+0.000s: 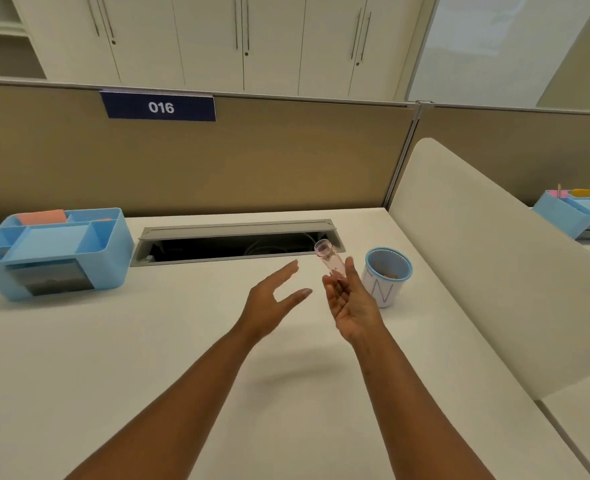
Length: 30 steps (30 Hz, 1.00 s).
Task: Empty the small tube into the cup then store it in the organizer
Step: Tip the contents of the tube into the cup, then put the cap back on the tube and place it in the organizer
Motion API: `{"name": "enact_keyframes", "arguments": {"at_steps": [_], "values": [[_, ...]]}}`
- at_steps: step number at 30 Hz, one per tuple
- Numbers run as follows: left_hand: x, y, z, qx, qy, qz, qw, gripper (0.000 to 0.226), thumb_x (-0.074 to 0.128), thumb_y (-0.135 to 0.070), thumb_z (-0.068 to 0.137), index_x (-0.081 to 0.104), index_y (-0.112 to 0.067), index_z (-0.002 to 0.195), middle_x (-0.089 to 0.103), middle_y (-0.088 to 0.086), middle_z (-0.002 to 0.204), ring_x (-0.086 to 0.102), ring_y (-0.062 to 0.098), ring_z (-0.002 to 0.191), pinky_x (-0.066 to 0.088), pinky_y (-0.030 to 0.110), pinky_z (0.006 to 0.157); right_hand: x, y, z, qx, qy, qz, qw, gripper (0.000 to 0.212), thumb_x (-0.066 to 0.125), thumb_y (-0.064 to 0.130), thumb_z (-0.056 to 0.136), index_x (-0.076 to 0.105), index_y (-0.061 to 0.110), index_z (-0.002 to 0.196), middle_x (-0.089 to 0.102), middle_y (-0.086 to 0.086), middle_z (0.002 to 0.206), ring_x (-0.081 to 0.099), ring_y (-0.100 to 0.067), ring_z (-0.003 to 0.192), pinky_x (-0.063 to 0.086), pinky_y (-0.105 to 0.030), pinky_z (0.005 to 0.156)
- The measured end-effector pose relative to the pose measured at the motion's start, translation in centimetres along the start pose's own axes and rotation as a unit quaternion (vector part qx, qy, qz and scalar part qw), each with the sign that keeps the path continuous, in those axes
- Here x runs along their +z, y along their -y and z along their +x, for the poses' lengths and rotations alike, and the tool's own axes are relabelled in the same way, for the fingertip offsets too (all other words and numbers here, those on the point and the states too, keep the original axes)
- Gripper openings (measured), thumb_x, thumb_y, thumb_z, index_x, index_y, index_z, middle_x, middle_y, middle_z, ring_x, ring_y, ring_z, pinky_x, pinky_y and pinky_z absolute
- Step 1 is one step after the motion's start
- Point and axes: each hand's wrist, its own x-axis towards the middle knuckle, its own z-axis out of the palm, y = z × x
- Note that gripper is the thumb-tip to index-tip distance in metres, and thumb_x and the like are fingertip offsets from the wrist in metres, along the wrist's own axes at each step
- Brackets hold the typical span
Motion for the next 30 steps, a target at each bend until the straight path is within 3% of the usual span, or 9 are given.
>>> {"name": "enact_keyframes", "arguments": {"at_steps": [4, 10, 12, 15, 18, 20, 24, 27, 30], "values": [[-1.9, -1.5, -1.3, 0.018, -0.031, -0.121, 0.992, 0.05, 0.067, -0.02, 0.079, 0.049, -0.035, 0.122, 0.056, -0.013, 0.119, 0.052, 0.002, 0.111, 0.044, -0.001, 0.078, 1.4, -4.6, -0.6, 0.054, 0.018, -0.103, 0.993, 0.038, 0.065, 0.044, 0.076, 0.067, 0.006, 0.081, 0.073, -0.003, 0.058, 0.068, -0.011, 0.051, 0.052, -0.016, 0.04], [-6.6, -0.3, -4.2, -0.022, -0.12, -0.131, 0.984, 0.027, 0.062, -0.017, 0.083, 0.061, -0.018, 0.11, 0.065, 0.005, 0.118, 0.06, 0.02, 0.111, 0.048, 0.029, 0.093, 4.4, -10.3, -2.2, 0.069, 0.054, -0.186, 0.979, 0.041, 0.054, 0.047, 0.084, 0.069, 0.008, 0.081, 0.069, -0.001, 0.065, 0.064, -0.01, 0.054, 0.05, -0.015, 0.042], [-8.6, 0.6, -4.9, -0.048, -0.163, -0.109, 0.979, 0.03, 0.062, -0.019, 0.083, 0.059, -0.015, 0.113, 0.063, 0.007, 0.121, 0.057, 0.016, 0.11, 0.046, 0.032, 0.093, 5.0, -12.2, -2.5, 0.019, 0.057, -0.302, 0.952, 0.042, 0.048, 0.046, 0.089, 0.068, 0.009, 0.091, 0.069, -0.003, 0.077, 0.063, -0.012, 0.064, 0.051, -0.019, 0.05], [-11.5, 2.2, -6.0, -0.089, -0.216, -0.078, 0.969, 0.037, 0.063, -0.023, 0.082, 0.057, -0.012, 0.116, 0.061, 0.009, 0.125, 0.055, 0.021, 0.113, 0.044, 0.031, 0.093, 4.6, -14.7, -2.6, -0.129, 0.106, -0.558, 0.813, 0.031, 0.065, 0.038, 0.08, 0.068, 0.011, 0.095, 0.071, -0.008, 0.095, 0.065, -0.018, 0.078, 0.055, -0.03, 0.072], [-13.6, 4.0, -7.3, -0.112, -0.22, -0.056, 0.967, 0.035, 0.065, -0.021, 0.08, 0.058, -0.011, 0.113, 0.061, 0.011, 0.124, 0.055, 0.021, 0.112, 0.043, 0.03, 0.092, 3.8, -17.0, -2.8, -0.145, 0.174, -0.732, 0.642, 0.048, 0.075, 0.039, 0.069, 0.062, 0.019, 0.11, 0.062, -0.006, 0.111, 0.058, -0.021, 0.102, 0.044, -0.028, 0.085], [-14.5, 4.9, -8.2, -0.122, -0.216, -0.044, 0.968, 0.034, 0.066, -0.022, 0.08, 0.059, -0.013, 0.111, 0.062, 0.009, 0.121, 0.055, 0.018, 0.107, 0.043, 0.028, 0.09, 3.6, -18.3, -2.7, -0.14, 0.182, -0.764, 0.603, 0.053, 0.075, 0.036, 0.069, 0.058, 0.022, 0.117, 0.056, -0.006, 0.117, 0.054, -0.023, 0.11, 0.042, -0.028, 0.087], [-16.0, 6.2, -9.3, -0.124, -0.199, -0.028, 0.972, 0.029, 0.067, -0.02, 0.079, 0.06, -0.014, 0.107, 0.063, 0.008, 0.117, 0.054, 0.017, 0.103, 0.044, 0.028, 0.087, 3.7, -19.5, -2.3, -0.168, 0.181, -0.786, 0.567, 0.032, 0.066, 0.02, 0.078, 0.062, 0.019, 0.11, 0.055, -0.01, 0.114, 0.054, -0.027, 0.104, 0.04, -0.026, 0.081], [-17.0, 6.6, -9.7, -0.112, -0.184, -0.021, 0.976, 0.021, 0.068, -0.02, 0.079, 0.061, -0.02, 0.099, 0.062, 0.002, 0.109, 0.055, 0.016, 0.098, 0.046, 0.022, 0.079, 4.5, -19.3, -2.6, -0.215, 0.154, -0.755, 0.601, 0.021, 0.063, 0.017, 0.078, 0.066, 0.014, 0.098, 0.062, -0.011, 0.105, 0.059, -0.027, 0.097, 0.042, -0.026, 0.077], [-17.7, 6.6, -10.0, -0.103, -0.169, -0.016, 0.98, 0.018, 0.069, -0.021, 0.078, 0.06, -0.025, 0.092, 0.061, -0.002, 0.1, 0.058, 0.015, 0.09, 0.046, 0.014, 0.063, 6.4, -18.3, -3.4, -0.229, 0.106, -0.596, 0.763, 0.014, 0.066, 0.011, 0.073, 0.064, 0.011, 0.087, 0.066, -0.008, 0.089, 0.064, -0.028, 0.082, 0.051, -0.032, 0.073]]}}
